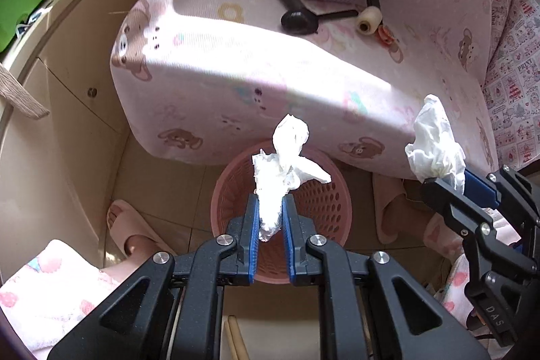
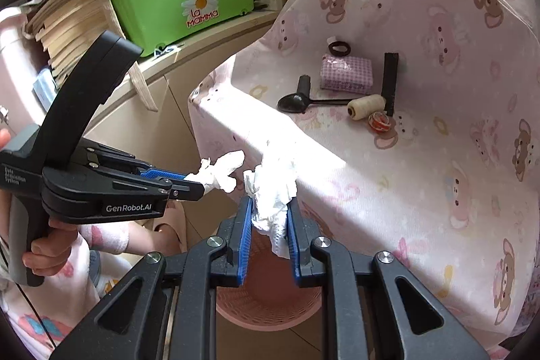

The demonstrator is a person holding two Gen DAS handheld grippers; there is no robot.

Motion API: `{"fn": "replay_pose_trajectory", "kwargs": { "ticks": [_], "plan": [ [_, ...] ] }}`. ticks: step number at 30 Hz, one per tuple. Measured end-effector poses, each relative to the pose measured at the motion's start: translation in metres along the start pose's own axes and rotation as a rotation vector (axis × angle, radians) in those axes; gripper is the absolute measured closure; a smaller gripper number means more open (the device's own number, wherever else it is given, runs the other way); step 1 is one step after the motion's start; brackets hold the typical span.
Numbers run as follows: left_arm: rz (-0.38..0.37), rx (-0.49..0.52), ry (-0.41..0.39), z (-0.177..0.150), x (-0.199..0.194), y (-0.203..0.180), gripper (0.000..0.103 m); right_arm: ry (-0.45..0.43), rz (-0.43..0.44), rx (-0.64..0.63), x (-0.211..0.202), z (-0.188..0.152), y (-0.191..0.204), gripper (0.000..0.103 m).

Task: Collect trash
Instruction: 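Carry both tissues down over the pink wastebasket with both tools, then open both tools to drop the tissues into the wastebasket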

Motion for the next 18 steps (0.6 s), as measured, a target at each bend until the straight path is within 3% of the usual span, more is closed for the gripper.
{"fn": "replay_pose_trajectory", "kwargs": {
  "ticks": [6, 13, 18],
  "plan": [
    [0.028, -0.095, 0.146, -0.019, 0.038, 0.020, 0.091, 0.122, -0.018, 0.021, 0.037, -0.028, -0.003, 0.084],
    [-0.057, -0.223, 0.373, -0.047, 0.094, 0.030, 0.091, 0.264, -0.075, 0.004, 0.085, -0.065, -0.007, 0.084],
    [-0.008, -0.300, 0.447, -0.059, 0.126, 0.046, 0.091, 0.396, -0.129, -0.008, 0.125, -0.098, -0.015, 0.084]
  ]
}}
Point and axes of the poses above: each gripper's, at about its wrist camera, not at the fingertips, and x roughly the way its jaws point, y to its left, z to its top, the point moved 10 cm from there along x, roughly the way its jaws point, and after that the axes turned 5 degrees about z, right-handed, at the moved point
